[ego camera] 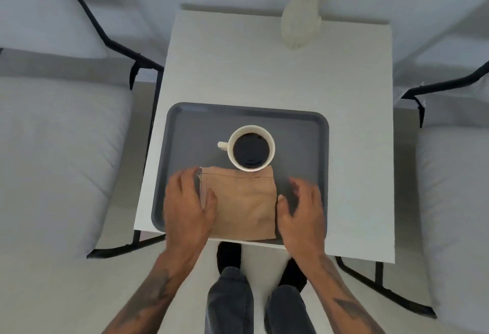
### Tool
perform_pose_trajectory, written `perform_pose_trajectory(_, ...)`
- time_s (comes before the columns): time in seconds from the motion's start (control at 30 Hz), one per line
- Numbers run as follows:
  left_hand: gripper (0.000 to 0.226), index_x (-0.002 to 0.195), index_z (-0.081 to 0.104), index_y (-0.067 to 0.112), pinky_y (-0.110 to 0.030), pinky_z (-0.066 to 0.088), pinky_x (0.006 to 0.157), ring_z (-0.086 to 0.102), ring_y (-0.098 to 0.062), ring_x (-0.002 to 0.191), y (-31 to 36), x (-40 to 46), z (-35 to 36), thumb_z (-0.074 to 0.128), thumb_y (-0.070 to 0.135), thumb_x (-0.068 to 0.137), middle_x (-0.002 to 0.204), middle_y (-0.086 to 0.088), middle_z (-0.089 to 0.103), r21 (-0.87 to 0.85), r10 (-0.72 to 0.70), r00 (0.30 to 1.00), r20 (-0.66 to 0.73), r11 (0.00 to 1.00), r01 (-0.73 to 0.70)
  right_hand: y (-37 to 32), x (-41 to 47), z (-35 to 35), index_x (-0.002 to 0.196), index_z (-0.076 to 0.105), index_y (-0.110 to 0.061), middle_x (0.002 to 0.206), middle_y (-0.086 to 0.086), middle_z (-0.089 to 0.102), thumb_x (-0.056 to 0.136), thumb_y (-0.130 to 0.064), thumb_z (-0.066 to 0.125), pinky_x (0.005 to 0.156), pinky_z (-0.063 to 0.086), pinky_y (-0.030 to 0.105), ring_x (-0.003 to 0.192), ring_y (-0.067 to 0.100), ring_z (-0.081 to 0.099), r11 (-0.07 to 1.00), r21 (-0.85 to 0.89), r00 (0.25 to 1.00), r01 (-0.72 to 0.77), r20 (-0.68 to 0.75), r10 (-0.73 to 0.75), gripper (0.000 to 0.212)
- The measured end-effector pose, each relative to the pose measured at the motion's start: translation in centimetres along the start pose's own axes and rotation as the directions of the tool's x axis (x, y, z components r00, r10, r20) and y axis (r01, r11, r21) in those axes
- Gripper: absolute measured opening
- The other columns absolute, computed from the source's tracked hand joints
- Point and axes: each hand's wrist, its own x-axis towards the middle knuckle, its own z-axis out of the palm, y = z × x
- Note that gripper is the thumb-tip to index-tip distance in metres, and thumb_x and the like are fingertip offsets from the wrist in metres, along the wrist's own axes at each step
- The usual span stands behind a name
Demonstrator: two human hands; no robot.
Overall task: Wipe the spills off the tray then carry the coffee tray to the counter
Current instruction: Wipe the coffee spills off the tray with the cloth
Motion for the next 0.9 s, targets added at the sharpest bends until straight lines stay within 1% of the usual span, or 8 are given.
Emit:
perform_pose_trajectory(0.1, 0.068, 0.144, 0.022, 0.03, -0.053, 0.039, 0.108, 0.045, -0.036, 0.133, 0.3, -3.2, 3.0, 0.059, 0.046, 0.089, 0.149, -0.015, 0.043, -0.074, 0.052, 0.998, 0.042, 0.996, -0.049, 2.9, 1.5, -1.3, 0.126, 0.052, -0.012, 0.125, 0.009, 0.05, 0.09, -0.021, 0.062, 0.092, 0.051, 0.041, 0.113, 0.023, 0.048, 0.978, -0.201, 0.978, 0.054, -0.189, -0.093, 0.038)
perform_pose_trajectory(0.2, 0.086, 0.157, 0.015, 0.01, -0.058, 0.024, 0.118, 0.015, -0.037, 0.151, 0.2, -4.8, 6.7, 0.05, 0.056, 0.093, 0.164, -0.02, 0.016, 0.126, 0.135, 0.986, 0.101, 0.981, -0.148, 5.5, 2.7, -1.8, 0.135, 0.047, -0.01, 0.126, 0.013, 0.047, 0.094, -0.026, 0.056, 0.09, 0.05, 0.039, 0.111, 0.024, 0.046, 0.964, -0.266, 0.975, 0.032, -0.203, -0.088, 0.045)
perform_pose_trajectory(0.3, 0.091, 0.155, 0.013, 0.001, -0.06, 0.015, 0.119, 0.002, -0.041, 0.152, 1.3, -4.3, 8.7, 0.04, 0.063, 0.094, 0.164, -0.025, 0.005, 0.232, 0.094, 0.993, 0.077, 0.967, -0.109, 6.6, 3.3, -1.2, 0.143, 0.04, -0.01, 0.114, 0.013, 0.052, 0.098, -0.031, 0.04, 0.082, 0.044, 0.031, 0.098, 0.017, 0.044, 0.952, -0.291, 0.972, 0.092, -0.182, -0.149, 0.049)
perform_pose_trajectory(0.37, 0.094, 0.155, 0.012, -0.001, -0.062, 0.011, 0.119, 0.0, -0.044, 0.151, 2.6, -4.3, 9.5, 0.038, 0.065, 0.094, 0.163, -0.028, 0.003, 0.261, 0.069, 0.994, 0.087, 0.961, -0.09, 7.2, 3.6, -0.9, 0.145, 0.039, -0.01, 0.105, 0.012, 0.055, 0.098, -0.028, 0.037, 0.08, 0.039, 0.03, 0.093, 0.015, 0.041, 0.955, -0.284, 0.968, 0.089, -0.202, -0.15, 0.05)
perform_pose_trajectory(0.47, 0.092, 0.154, 0.014, -0.002, -0.065, 0.01, 0.118, 0.001, -0.047, 0.15, 4.4, -4.9, 11.1, 0.036, 0.064, 0.094, 0.162, -0.03, 0.005, 0.264, 0.088, 0.987, 0.132, 0.957, -0.121, 7.3, 3.7, -0.6, 0.143, 0.042, -0.007, 0.098, 0.011, 0.056, 0.098, -0.021, 0.039, 0.078, 0.041, 0.033, 0.09, 0.015, 0.042, 0.971, -0.22, 0.961, 0.091, -0.235, -0.143, 0.046)
perform_pose_trajectory(0.6, 0.086, 0.155, 0.019, 0.003, -0.065, 0.01, 0.118, 0.005, -0.047, 0.15, 7.2, -6.7, 13.3, 0.037, 0.062, 0.095, 0.162, -0.027, 0.009, 0.261, 0.161, 0.969, 0.186, 0.943, -0.207, 6.9, 4.4, -1.6, 0.138, 0.048, -0.014, 0.113, 0.006, 0.063, 0.1, -0.022, 0.045, 0.091, 0.048, 0.034, 0.102, 0.019, 0.058, 0.995, -0.079, 0.981, 0.057, -0.182, -0.071, 0.039)
perform_pose_trajectory(0.73, 0.081, 0.155, 0.025, 0.011, -0.062, 0.01, 0.119, 0.01, -0.045, 0.15, 8.6, -7.2, 14.7, 0.042, 0.062, 0.095, 0.162, -0.024, 0.016, 0.297, 0.23, 0.952, 0.202, 0.912, -0.283, 6.8, 4.9, -2.9, 0.132, 0.053, -0.025, 0.08, -0.006, 0.057, 0.098, -0.019, 0.052, 0.078, 0.055, 0.034, 0.077, 0.014, 0.06, 0.999, 0.04, 0.993, -0.031, -0.111, 0.036, 0.034)
perform_pose_trajectory(0.9, 0.068, 0.157, 0.02, 0.016, -0.056, 0.015, 0.121, 0.007, -0.036, 0.153, 5.6, -6.6, 13.2, 0.035, 0.051, 0.1, 0.165, -0.016, 0.011, 0.298, 0.374, 0.907, 0.193, 0.858, -0.418, 6.7, 4.9, -3.4, 0.132, 0.054, -0.024, 0.076, -0.005, 0.057, 0.097, -0.017, 0.054, 0.073, 0.049, 0.027, 0.074, 0.011, 0.058, 0.998, 0.056, 0.997, -0.029, -0.073, 0.033, 0.036)
